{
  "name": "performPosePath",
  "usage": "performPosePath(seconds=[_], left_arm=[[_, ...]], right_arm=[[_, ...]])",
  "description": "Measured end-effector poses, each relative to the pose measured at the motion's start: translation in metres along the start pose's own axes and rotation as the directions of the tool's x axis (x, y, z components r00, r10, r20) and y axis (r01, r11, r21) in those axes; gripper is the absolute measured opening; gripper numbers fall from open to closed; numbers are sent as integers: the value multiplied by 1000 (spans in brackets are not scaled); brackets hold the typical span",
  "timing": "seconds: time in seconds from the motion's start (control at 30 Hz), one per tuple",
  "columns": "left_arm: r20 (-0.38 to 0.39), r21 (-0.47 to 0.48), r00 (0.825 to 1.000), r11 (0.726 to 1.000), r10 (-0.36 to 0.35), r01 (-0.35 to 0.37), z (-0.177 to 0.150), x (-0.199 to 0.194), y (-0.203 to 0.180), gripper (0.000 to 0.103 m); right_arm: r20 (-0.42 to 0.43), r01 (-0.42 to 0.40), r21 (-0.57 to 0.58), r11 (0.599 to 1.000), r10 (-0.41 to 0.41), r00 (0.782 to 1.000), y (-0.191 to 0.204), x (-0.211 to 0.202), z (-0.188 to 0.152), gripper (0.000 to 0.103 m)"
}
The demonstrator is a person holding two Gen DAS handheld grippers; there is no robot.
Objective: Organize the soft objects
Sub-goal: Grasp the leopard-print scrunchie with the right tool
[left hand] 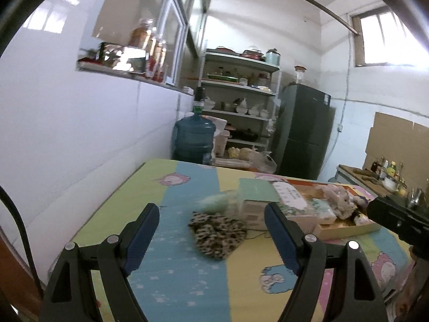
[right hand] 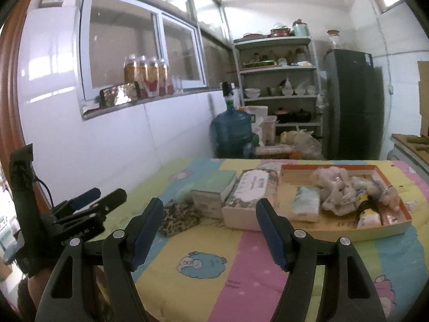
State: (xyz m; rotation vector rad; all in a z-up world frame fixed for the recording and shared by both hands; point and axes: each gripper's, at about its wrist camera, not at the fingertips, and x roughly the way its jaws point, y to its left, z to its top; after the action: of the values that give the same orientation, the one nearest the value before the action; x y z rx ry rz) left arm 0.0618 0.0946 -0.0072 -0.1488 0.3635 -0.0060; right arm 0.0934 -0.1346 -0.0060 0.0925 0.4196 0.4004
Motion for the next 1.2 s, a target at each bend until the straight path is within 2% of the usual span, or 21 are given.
performPosePath(seconds=[0.23, 0.43, 0.57, 0.73, 1.03, 1.1, 1.13, 1.17, 1.2], left_arm=[[-9, -31, 998, 997, 66, -66, -11, 4, 34, 80], [-20, -38, 996, 996, 86, -86, -16, 10, 49, 80], [-27, -41, 996, 995, 87, -88, -18, 16, 57, 80], [-42, -31, 996, 996, 81, -83, -20, 23, 65, 80], [-73, -34, 994, 996, 78, -81, -17, 42, 69, 80], [-73, -27, 994, 996, 79, -81, -17, 43, 68, 80], [-75, -23, 994, 996, 81, -83, -17, 44, 67, 80], [-76, -18, 994, 996, 82, -84, -16, 44, 66, 80], [-76, -14, 994, 996, 83, -84, -16, 44, 66, 80]], right_arm=[[-83, -57, -2, 998, 57, 995, 15, 44, -10, 73], [-238, -106, 23, 994, 108, 965, 30, 120, -24, 73], [-331, -76, 3, 997, 73, 941, 41, 174, -29, 73], [-406, -54, 15, 998, 56, 912, 45, 219, -34, 73], [-458, -49, -80, 996, 7, 889, 66, 245, -35, 76], [-451, -29, -132, 991, -34, 892, 73, 242, -38, 49], [-448, -35, -139, 990, -32, 894, 75, 240, -40, 25], [-452, -49, -129, 990, -14, 892, 75, 239, -41, 19], [-448, -53, -124, 991, -8, 894, 75, 237, -43, 17]])
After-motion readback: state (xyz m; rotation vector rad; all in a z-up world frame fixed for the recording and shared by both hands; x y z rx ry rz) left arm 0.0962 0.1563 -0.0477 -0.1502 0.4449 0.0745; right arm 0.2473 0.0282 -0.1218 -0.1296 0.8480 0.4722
